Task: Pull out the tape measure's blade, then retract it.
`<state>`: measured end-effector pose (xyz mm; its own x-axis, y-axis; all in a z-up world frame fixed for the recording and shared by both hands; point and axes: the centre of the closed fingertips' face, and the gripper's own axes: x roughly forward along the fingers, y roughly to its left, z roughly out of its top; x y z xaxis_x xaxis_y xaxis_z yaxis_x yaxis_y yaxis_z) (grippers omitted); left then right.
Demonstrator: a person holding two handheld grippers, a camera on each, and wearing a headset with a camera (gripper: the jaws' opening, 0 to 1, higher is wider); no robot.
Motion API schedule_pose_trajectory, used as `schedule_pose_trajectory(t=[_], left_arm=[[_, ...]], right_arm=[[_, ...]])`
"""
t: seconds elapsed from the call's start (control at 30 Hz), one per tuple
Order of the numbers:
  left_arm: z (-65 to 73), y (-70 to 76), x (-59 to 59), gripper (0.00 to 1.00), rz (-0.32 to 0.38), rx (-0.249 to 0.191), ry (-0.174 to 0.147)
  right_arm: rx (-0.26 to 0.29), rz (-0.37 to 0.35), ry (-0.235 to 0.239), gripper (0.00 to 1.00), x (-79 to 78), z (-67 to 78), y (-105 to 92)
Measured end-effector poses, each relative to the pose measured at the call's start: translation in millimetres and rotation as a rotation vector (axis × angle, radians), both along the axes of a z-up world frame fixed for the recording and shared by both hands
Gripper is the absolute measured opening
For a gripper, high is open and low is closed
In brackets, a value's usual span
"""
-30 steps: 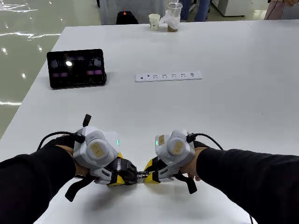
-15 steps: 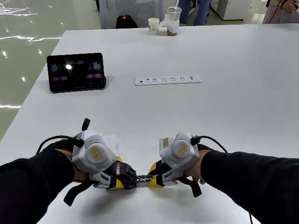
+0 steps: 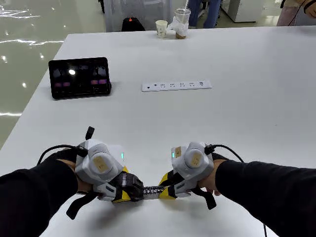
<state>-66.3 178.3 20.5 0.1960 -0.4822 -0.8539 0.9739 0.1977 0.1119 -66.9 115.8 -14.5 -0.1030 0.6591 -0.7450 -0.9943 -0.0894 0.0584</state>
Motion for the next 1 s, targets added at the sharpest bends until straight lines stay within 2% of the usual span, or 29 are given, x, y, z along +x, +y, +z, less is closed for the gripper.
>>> schedule_pose_trajectory(t=[1.0], left_arm=[[0.1, -2.2, -0.2, 0.3, 0.003, 0.005, -0.001]], right_arm=[[-0.011, -0.006, -0.009, 0.11, 2.2, 0.3, -20.2]])
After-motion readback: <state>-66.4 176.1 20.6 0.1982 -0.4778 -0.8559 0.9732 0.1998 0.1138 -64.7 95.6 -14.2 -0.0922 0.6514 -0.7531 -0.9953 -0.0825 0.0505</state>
